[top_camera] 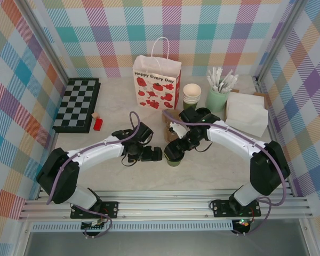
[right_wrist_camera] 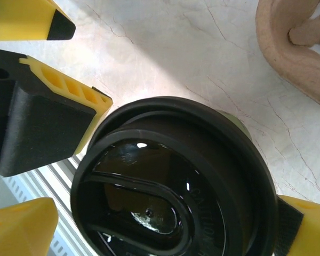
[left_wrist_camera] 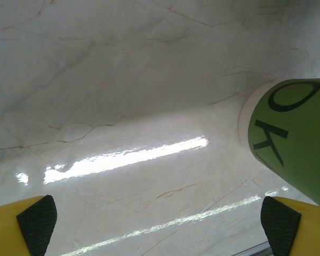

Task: Pack the takeout coffee

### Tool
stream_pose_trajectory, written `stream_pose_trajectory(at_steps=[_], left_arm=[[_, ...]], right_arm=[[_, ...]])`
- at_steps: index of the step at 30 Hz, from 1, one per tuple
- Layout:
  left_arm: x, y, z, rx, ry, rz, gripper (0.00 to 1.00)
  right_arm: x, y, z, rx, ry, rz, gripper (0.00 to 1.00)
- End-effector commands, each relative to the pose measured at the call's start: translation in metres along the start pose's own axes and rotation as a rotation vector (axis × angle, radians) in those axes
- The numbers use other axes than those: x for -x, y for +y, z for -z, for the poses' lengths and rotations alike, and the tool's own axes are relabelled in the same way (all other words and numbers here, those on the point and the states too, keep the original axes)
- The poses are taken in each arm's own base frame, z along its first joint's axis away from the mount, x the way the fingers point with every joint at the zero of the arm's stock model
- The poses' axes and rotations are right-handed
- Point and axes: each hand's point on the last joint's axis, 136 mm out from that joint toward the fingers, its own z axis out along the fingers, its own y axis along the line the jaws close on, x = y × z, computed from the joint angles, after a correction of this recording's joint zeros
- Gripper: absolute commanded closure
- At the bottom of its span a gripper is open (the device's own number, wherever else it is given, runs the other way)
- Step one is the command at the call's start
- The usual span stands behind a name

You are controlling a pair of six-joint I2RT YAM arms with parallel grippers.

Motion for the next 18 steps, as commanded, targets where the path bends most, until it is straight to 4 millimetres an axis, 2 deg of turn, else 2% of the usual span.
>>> stream_pose_trajectory(at_steps=[1,7,13,18], left_arm=[[-0.001,-0.01,-0.004,-0.027,0.014,0.004,0.0],[0.0,-0.01,-0.006,-0.021,0.012,0.003,0.0],[0.003,-0.012,-0.005,-0.025,0.004,-0.006,0.0],[0.009,-0.023,-0.006,-0.056,0.01,-0.02,0.0]], right_arm=[[0.0,0.003,0.0,-0.012,0.02,0.036,0.0],[0.003,0.0,-0.004,-0.035,0.017,0.011,0.0],[-0.004,-0.01,-0.005,-0.085,0.035,-0.047,0.1],[-0.015,-0.018,-0.006,-0.11,0.046,-0.108,0.18]])
